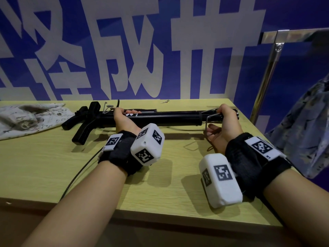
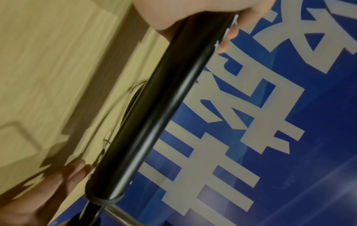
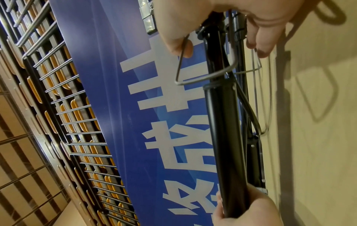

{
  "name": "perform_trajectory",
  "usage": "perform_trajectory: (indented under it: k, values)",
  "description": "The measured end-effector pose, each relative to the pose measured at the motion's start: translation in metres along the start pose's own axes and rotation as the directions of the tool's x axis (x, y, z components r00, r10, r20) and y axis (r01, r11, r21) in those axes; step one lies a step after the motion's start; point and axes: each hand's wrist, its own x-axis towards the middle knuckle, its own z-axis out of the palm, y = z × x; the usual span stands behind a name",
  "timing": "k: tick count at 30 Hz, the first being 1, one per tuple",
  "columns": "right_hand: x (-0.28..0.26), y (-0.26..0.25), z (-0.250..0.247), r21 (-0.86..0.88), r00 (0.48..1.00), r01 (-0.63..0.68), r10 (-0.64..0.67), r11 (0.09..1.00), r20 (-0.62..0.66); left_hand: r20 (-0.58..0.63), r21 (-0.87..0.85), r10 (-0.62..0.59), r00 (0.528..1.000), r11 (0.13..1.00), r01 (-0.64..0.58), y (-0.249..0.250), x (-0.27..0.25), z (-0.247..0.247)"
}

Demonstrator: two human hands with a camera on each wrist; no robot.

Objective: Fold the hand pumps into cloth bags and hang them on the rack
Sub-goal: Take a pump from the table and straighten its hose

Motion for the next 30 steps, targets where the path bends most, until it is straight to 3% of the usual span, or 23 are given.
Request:
perform_trajectory:
  k: [12,18,21,25,28,30]
  values:
    - [-0.002,0.007,0.003,0.011,0.997,-0.028,0.027,1.000,0.065,0.061,-0.145,-0.135,0.989,0.979,0.143,-0.018,-0.010,0.013]
    - [-0.008,0.007,0.004,0.039,0.997,-0.046,0.043,0.998,0.067,0.083,-0.106,-0.176,0.981,0.977,0.184,-0.023,-0.012,0.016]
    - [-0.010,0.001,0.007,0.109,1.000,0.019,-0.020,0.994,0.003,0.103,-0.019,-0.254,0.962,0.966,0.258,-0.020,-0.018,0.016]
    - [-0.006,-0.015,0.004,0.104,0.980,0.158,-0.144,0.982,-0.136,0.082,0.344,-0.414,0.907,0.865,0.364,-0.019,-0.026,0.018]
    - [-0.004,-0.021,-0.002,0.085,0.972,0.161,-0.143,0.983,-0.189,0.083,0.475,-0.409,0.909,0.818,0.325,-0.024,-0.028,0.018]
    - [-0.002,-0.025,-0.004,0.091,0.968,0.173,-0.152,0.981,-0.202,0.094,0.461,-0.372,0.923,0.838,0.291,-0.025,-0.028,0.018]
